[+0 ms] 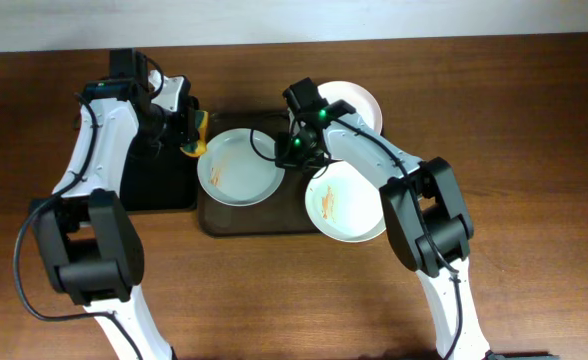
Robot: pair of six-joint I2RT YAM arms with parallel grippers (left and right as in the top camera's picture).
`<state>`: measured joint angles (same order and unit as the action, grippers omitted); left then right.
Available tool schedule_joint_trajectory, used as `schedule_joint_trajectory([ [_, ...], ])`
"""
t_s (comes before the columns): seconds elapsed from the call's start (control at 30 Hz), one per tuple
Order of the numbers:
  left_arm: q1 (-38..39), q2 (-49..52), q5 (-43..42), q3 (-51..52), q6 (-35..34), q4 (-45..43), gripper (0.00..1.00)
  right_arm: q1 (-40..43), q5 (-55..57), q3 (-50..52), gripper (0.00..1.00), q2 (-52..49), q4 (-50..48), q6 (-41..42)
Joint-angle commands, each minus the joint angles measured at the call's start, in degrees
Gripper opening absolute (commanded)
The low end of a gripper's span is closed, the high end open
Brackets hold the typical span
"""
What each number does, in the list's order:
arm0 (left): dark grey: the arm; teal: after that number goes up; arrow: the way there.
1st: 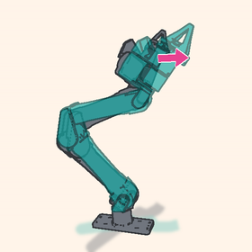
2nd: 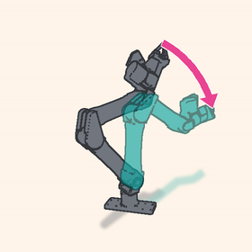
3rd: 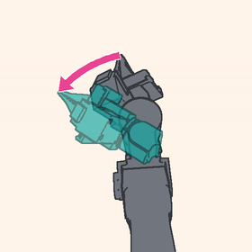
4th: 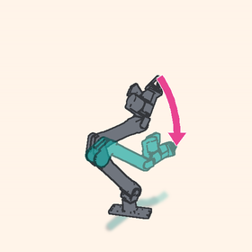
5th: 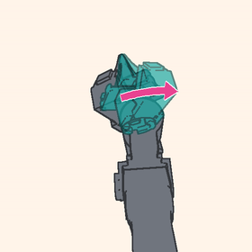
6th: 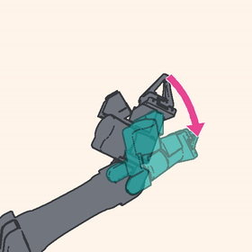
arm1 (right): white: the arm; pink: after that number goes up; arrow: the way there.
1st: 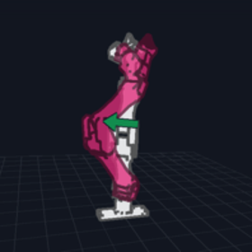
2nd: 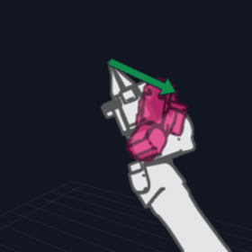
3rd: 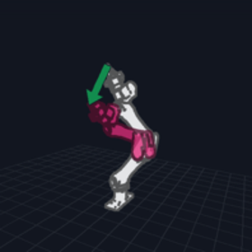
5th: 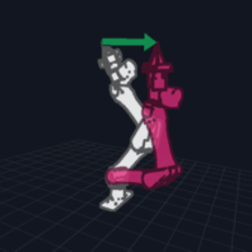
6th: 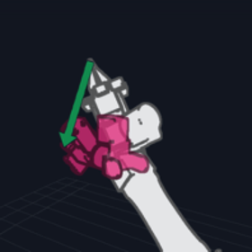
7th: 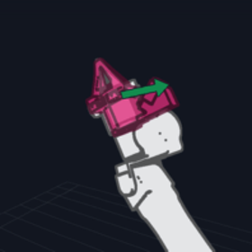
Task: Clean dirty plates on tray and stack at the side
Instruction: 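Carry the sponge with the left gripper onto the blue-grey plate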
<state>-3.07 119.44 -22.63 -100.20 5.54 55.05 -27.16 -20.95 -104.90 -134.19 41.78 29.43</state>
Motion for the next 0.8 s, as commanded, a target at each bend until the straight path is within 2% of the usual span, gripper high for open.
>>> schedule_joint_trajectory([
  [0.0, 2.4, -0.7, -1.4, -0.8, 0.1, -0.7, 0.01, 0.2, -2.5, -0.7, 0.04, -1.0, -0.2, -0.7],
  [0.3, 7.6, 6.1, 11.7, -0.7, -4.1, -0.5, 0.01, 0.6, 0.6, -0.7, 0.04, -0.9, 1.8, -0.6],
  [0.57, 7.8, 7.2, 12.0, -0.7, -4.3, -0.9, 0.01, 0.6, 10.7, -0.8, 0.04, 0.2, 1.9, 0.0],
  [0.77, 9.7, 9.8, 12.0, 0.0, -4.3, -1.1, 0.01, 0.6, 11.1, -0.8, 0.04, 0.4, 1.9, 0.0],
])
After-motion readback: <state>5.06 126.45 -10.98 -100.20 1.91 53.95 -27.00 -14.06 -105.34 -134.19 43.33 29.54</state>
